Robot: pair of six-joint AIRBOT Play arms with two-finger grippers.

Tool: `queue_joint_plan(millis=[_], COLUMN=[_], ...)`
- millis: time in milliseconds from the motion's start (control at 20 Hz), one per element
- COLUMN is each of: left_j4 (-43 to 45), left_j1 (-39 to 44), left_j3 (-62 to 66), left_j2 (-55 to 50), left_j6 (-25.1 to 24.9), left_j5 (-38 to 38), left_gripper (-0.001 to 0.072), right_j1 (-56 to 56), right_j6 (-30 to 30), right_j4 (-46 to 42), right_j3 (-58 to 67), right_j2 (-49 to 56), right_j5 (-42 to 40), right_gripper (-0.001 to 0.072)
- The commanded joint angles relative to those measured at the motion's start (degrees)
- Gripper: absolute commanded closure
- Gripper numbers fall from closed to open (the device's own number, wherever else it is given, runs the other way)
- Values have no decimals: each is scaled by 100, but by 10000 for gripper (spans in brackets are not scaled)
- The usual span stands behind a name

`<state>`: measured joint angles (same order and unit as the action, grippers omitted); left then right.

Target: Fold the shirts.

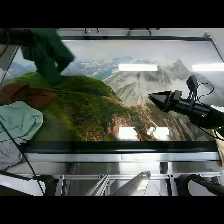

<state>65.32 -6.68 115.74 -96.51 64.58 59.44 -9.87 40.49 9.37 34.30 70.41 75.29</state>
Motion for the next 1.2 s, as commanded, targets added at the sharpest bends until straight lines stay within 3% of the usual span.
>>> queue_joint_plan(millis=[0, 200, 300, 350, 550, 750, 1050, 1150], left_j4=[-1255, -1259, -1252, -1248, -1237, -1246, -1231, -1224], left_j1=[549, 1025, 1226, 1287, 1110, 577, -37, -282], left_j3=[-247, -1241, -1676, -1860, -2352, -2852, -4868, -5702], left_j2=[870, 1250, 1266, 1263, 1263, 1266, 1703, 2076], left_j6=[-122, 184, 195, 240, 485, 813, 903, 901], left_j5=[1215, 1923, 1996, 1967, 2046, 2973, 3272, 3252], left_gripper=[681, 659, 141, -6, -7, -5, -5, -6], right_j1=[-4, -4, -4, -2, -2, -2, -101, -245], right_j6=[4, 0, 2, 2, 2, 2, 9, 74], right_j4=[518, 634, 675, 697, 702, 697, 599, 68], right_j3=[-2, -2, -2, -2, -2, -2, -2, -2], right_j2=[2, 2, 2, 2, 2, 9, 70, 68], right_j5=[2, -9, -7, -4, 17, -46, -26, -15], right_gripper=[487, 488, 487, 487, 488, 490, 493, 686])
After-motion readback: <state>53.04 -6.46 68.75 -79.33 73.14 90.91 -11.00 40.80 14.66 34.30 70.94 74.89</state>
